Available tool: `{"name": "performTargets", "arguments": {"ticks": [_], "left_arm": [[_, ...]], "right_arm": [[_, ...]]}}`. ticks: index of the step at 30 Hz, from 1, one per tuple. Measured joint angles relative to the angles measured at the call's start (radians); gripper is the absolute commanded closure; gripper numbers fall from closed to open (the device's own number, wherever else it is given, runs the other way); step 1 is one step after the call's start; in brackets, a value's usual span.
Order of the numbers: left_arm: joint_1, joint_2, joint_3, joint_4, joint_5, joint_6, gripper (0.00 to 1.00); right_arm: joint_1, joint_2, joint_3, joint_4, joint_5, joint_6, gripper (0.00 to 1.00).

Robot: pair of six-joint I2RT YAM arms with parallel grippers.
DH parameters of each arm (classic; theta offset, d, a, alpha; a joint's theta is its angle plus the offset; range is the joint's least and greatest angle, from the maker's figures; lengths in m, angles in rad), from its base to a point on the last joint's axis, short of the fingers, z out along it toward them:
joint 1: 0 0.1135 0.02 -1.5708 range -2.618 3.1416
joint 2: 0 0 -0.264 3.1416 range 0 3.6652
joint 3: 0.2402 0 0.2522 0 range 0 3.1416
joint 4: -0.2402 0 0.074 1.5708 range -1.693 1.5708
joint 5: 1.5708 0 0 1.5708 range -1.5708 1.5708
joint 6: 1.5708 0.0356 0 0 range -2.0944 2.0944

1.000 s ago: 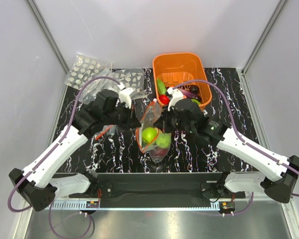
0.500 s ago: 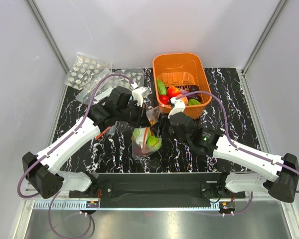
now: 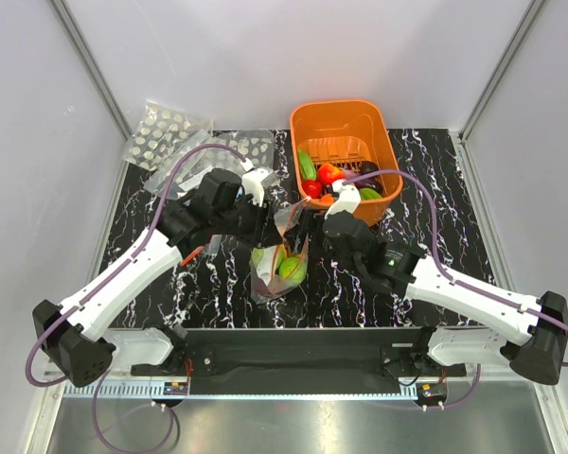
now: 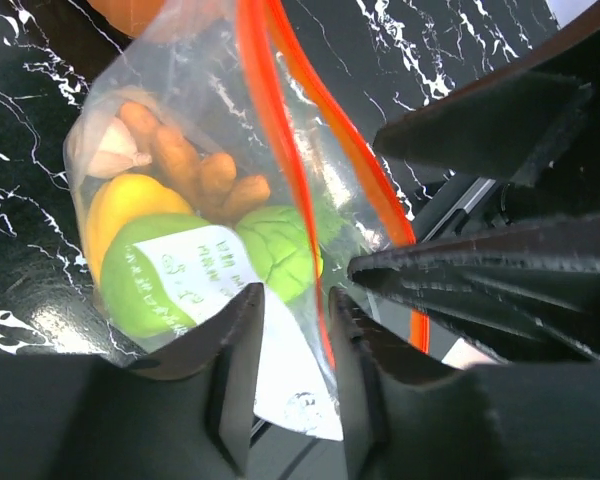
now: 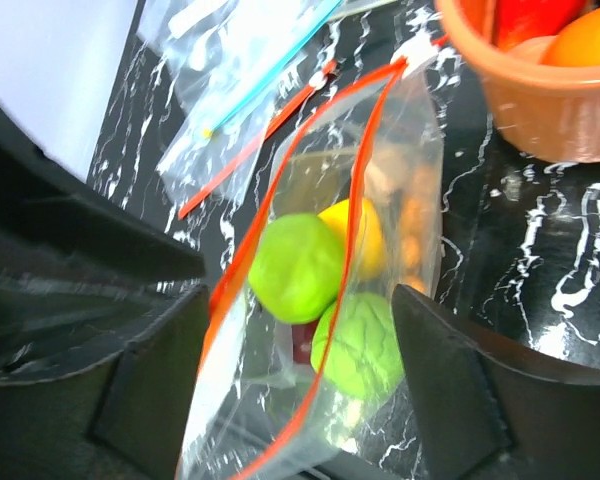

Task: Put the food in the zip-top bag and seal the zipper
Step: Adjust the zipper food storage bag at the center of the board.

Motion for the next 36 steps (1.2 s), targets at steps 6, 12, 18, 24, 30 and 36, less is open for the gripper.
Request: {"name": "performTargets", "arguments": {"ticks": [6,12,18,24,30,36], "left_arm": [[0.0,-0.038,-0.028,0.002,-0.002,0.003,0.5],[0.0,-0.084,-0.032,0.002,-0.005,0.005,0.47],[0.0,-0.103,-0.032,0.0,-0.009,0.012,0.45],[-0.006,-0.104,-0.033,0.0,-0.011,0.012,0.42],[-0.111,-0.103,-0.032,-0.005,-0.063,0.024,0.28],[-0.212,-0.103,-0.031,-0.006,-0.146,0.03,0.2]], "right_arm": [[0.0,0.0,0.005,-0.019,0.062,0.029,0.16],[0.0,0.031,0.064,-0.066,0.081,0.046,0.17],[0.0,0.126,0.177,-0.192,0.094,0.086,0.17],[0.0,0.078,0.127,-0.282,0.108,0.121,0.49],[0.0,0.03,0.114,-0.307,0.107,0.123,0.83],[-0.001,0.064,0.14,-0.298,0.099,0.108,0.97]]}}
